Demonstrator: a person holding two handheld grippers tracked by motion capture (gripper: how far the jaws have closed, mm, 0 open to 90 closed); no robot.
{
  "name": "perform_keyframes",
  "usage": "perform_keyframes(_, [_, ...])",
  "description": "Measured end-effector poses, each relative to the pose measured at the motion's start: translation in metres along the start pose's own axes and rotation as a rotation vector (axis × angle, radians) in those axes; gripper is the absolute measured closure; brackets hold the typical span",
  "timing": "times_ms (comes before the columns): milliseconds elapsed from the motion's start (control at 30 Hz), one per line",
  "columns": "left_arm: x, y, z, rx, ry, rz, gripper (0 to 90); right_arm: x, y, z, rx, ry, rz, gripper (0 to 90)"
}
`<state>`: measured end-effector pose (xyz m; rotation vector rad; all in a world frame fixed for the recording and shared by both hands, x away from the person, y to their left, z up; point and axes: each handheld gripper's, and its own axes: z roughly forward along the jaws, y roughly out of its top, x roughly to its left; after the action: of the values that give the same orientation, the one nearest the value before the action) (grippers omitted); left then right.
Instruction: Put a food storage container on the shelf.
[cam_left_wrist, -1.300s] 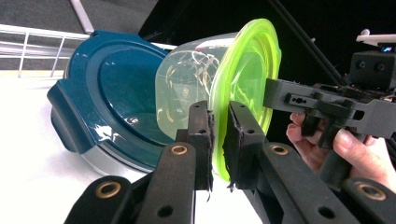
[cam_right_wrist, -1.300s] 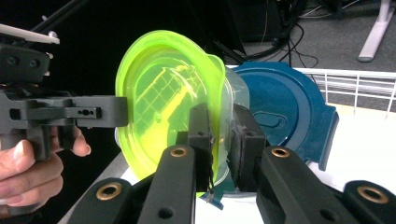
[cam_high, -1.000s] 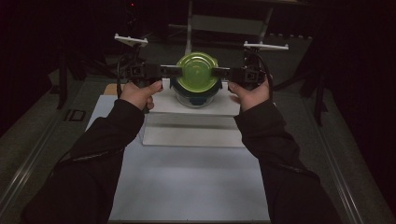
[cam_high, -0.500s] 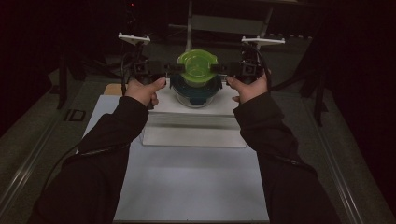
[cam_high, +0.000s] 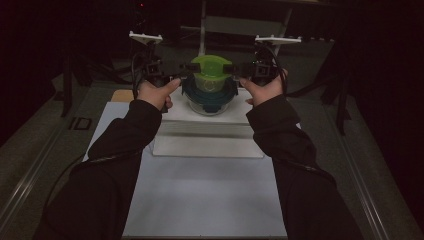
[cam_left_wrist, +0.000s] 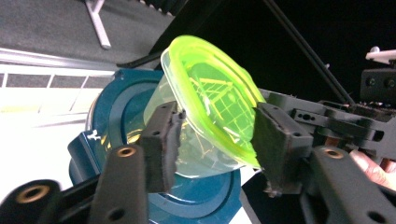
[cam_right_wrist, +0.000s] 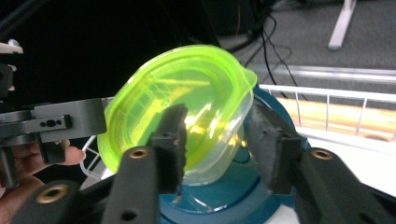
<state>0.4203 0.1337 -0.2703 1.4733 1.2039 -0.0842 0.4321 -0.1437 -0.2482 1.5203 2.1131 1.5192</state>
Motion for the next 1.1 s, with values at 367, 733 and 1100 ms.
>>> perform_keyframes(367, [0.002,-0.001,-0.007,0.006,-0.015,-0.02,43.2,0.0,-0.001,-0.004,-0.009,0.03,0.007,41.0])
perform_keyframes(733, [0.005,-0.012,-0.022,-0.001,-0.051,0.028,31.0,0.001,-0.012,-0.015,-0.008,0.055,-0.003,37.9])
perform_keyframes(1100, [-0.001,-0.038,-0.036,-0.033,-0.127,0.155,13.3,0.004,-0.036,-0.025,0.012,0.097,-0.058,28.2])
